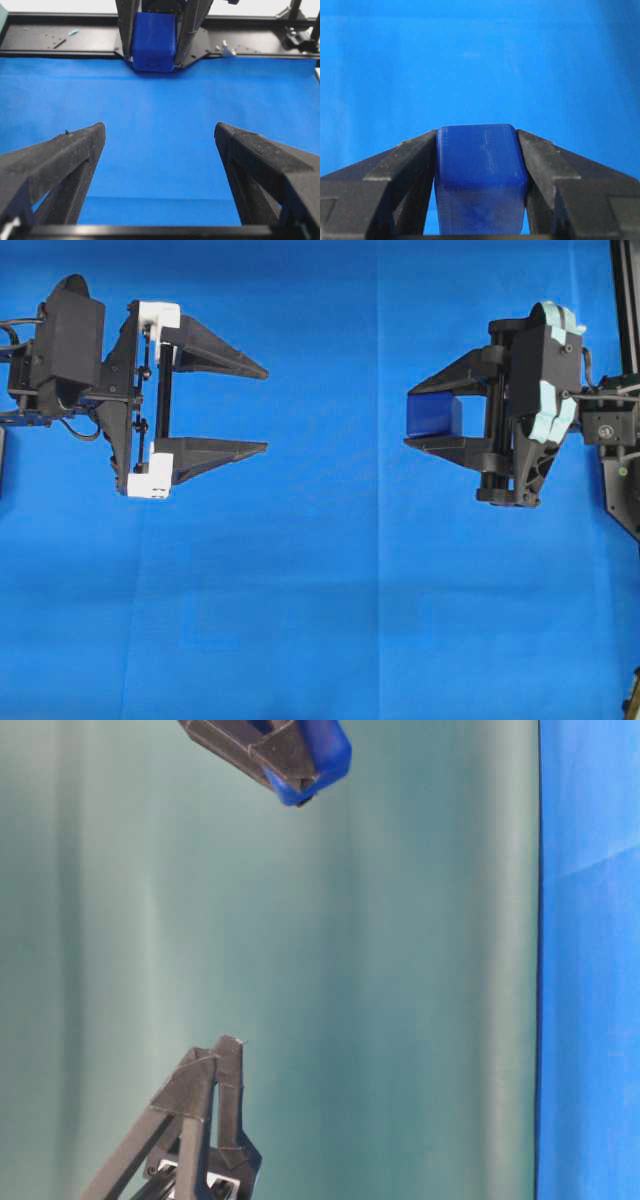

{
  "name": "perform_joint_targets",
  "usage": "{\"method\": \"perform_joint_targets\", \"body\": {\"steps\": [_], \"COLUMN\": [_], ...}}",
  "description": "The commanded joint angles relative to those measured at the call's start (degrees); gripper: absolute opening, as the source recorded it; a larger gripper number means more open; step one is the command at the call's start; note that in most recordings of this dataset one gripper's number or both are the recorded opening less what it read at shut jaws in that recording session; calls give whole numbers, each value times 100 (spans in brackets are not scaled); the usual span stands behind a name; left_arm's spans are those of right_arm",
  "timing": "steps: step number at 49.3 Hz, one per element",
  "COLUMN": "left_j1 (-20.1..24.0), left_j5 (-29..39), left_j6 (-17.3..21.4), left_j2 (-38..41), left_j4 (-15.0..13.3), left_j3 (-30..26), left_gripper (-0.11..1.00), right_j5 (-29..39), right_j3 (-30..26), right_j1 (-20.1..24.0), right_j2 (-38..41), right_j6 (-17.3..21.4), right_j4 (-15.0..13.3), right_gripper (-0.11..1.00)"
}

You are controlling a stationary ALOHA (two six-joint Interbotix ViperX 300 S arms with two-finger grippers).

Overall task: Handover the blue block to the right arm after grasping it with the left arm, then place it in the designated position.
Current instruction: 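Rotate the right gripper holding the cube back to horizontal, then lower the cube with the right gripper onto the table center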

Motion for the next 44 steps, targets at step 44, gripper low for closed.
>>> {"method": "perform_joint_targets", "body": {"steps": [44], "left_j1": [0], "left_j5": [-62], "left_j6": [0], "left_j2": [-53], "left_j4": [18], "left_j3": [-105], "left_gripper": [93], "right_j5": [53], "right_j3": [-44], "right_j1": [9], "right_j2": [88], "right_j6": [-9], "right_j4": [9], "right_gripper": [42]}}
